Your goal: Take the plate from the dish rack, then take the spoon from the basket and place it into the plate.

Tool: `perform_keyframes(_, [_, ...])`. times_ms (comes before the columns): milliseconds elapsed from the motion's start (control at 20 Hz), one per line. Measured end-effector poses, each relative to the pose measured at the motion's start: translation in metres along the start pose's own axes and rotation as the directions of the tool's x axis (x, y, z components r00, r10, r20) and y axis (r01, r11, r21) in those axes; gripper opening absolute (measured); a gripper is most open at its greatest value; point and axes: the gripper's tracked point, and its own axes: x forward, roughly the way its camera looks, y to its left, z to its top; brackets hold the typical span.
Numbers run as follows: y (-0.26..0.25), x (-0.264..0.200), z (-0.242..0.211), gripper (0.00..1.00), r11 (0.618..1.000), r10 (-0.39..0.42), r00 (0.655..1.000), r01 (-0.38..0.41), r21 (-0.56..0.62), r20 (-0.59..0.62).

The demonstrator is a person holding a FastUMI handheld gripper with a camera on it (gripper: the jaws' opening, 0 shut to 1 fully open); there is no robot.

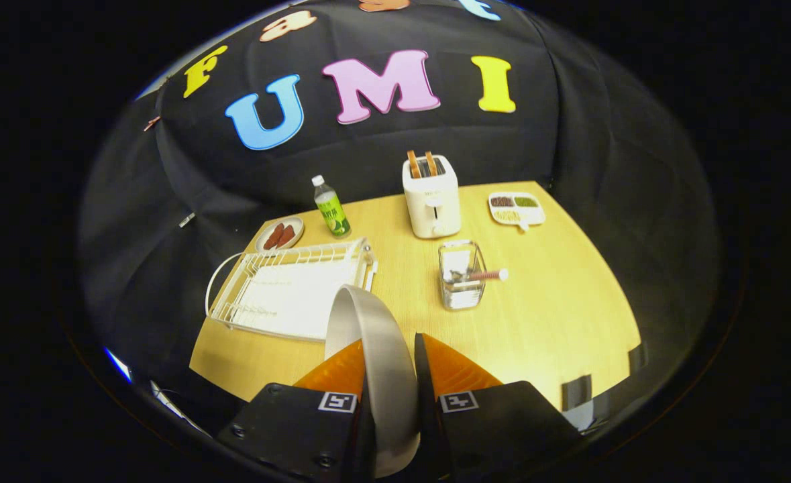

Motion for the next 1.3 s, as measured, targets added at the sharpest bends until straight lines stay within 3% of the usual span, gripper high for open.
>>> perform_keyframes(150, [-0.008, 0.023, -0.043, 0.30, 0.993, 0.065, 0.996, -0.059, 0.099, -0.059])
perform_keyframes(300, [-0.018, 0.051, -0.072, 0.30, 0.982, 0.078, 0.992, -0.059, 0.178, -0.103])
perform_keyframes(700, [-0.017, 0.096, -0.082, 0.30, 0.968, 0.134, 0.984, -0.105, 0.227, -0.116])
perform_keyframes(1100, [-0.050, 0.117, -0.083, 0.38, 0.969, 0.005, 0.989, 0.033, 0.244, -0.150])
perform_keyframes(1300, [-0.071, 0.123, -0.088, 0.53, 0.972, -0.096, 0.978, 0.132, 0.193, -0.186])
